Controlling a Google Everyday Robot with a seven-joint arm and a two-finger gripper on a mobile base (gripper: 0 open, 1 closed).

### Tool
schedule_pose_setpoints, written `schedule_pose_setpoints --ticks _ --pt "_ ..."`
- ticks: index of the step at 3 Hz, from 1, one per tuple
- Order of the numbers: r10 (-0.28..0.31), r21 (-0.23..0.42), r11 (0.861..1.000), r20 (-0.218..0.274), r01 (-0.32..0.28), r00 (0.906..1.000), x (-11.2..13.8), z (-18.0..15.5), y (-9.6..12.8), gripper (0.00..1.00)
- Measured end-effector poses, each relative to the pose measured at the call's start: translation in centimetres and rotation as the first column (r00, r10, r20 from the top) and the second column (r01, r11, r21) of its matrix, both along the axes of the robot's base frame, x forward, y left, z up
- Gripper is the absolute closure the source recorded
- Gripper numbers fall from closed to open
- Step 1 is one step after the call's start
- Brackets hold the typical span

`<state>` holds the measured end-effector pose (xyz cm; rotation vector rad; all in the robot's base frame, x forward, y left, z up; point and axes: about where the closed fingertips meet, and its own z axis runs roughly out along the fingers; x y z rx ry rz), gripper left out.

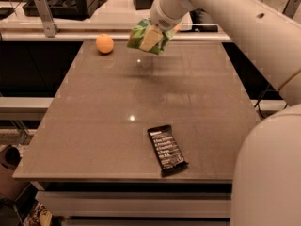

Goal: Move green rice chip bag near orange

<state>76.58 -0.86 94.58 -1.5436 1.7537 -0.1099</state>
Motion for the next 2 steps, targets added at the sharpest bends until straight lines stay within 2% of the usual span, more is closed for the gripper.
schedule_pose_setpoints --ticks 1,2 --pt "-0.043 -0.054 0.998 0.037 0.045 0.9984 2.5 -0.6 0.6 1.0" --pt "-0.065 -0.092 0.993 0.052 0.069 0.9965 4.3 -1.6 1.4 1.0"
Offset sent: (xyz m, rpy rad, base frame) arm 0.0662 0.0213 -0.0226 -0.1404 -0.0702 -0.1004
